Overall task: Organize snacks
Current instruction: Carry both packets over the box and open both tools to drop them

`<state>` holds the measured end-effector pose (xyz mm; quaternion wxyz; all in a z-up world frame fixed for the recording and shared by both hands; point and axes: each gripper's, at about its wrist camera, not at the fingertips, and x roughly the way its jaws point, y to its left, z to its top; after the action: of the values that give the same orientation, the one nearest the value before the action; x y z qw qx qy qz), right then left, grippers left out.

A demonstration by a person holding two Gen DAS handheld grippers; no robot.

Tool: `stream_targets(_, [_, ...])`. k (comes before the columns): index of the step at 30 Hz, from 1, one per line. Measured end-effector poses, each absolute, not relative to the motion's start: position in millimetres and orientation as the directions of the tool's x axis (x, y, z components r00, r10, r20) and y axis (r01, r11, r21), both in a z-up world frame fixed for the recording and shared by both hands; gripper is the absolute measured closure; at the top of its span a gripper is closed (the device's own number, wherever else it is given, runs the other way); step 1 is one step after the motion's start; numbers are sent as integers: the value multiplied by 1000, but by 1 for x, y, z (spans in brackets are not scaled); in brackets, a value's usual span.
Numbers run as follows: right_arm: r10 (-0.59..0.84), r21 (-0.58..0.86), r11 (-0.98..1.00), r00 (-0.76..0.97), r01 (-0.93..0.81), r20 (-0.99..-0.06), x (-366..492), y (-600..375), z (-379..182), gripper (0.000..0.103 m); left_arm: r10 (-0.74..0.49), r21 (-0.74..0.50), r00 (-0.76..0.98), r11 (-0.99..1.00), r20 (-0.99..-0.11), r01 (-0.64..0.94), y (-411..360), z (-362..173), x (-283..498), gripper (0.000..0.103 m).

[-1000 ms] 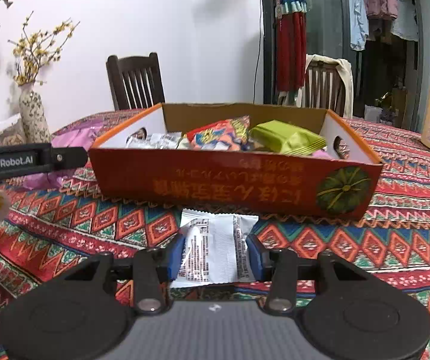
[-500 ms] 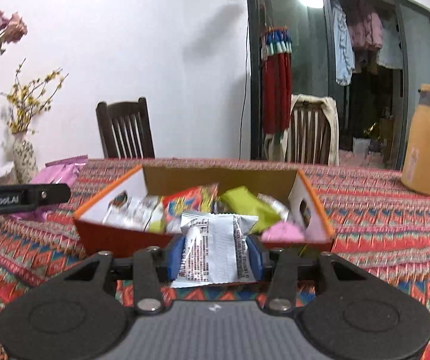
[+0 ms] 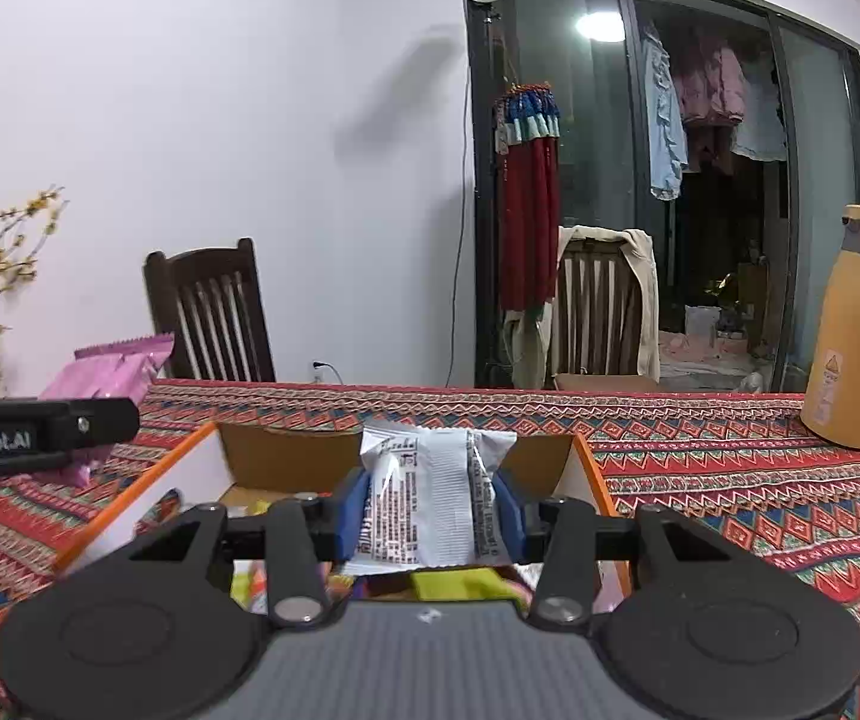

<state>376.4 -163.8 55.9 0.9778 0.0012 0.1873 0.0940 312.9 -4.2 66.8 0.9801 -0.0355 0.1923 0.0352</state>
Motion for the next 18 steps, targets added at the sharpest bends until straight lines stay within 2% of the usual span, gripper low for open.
stream_targets(6, [193, 54, 981, 904, -187, -382, 398, -169, 29, 59, 88, -33, 906, 993, -415, -112, -3, 29, 342, 40])
stream_targets(12, [196, 62, 980, 889, -188, -414, 402, -168, 19, 58, 78, -29, 885, 994, -460, -103, 3, 17, 349, 40])
stream_targets(13, [193, 60, 981, 887, -184, -420, 403, -169, 18, 58, 83, -30, 884, 994, -460, -109, 4, 17, 348, 37])
stream_targets(14, [186, 60, 982, 887, -177, -422, 402, -170, 18, 55, 89, -29, 888, 993, -452, -114, 4, 18, 345, 23])
stream_targets(15, [182, 64, 983, 888, -171, -423, 402, -171, 17, 41, 97, -31, 893, 992, -440, -123, 4, 21, 342, 14])
stream_targets(16, [177, 69, 984, 889, -163, -423, 402, -171, 18, 31, 111, -29, 900, 990, -421, -136, 4, 22, 338, 0])
stream_targets(17, [169, 74, 986, 892, -152, -419, 400, -173, 18, 14, 123, -23, 908, 989, -400, -144, 3, 24, 334, 0])
stream_targets(18, [159, 75, 987, 897, -140, -413, 398, -174, 18, 3, 128, -19, 912, 989, -391, -148, 3, 26, 333, 0])
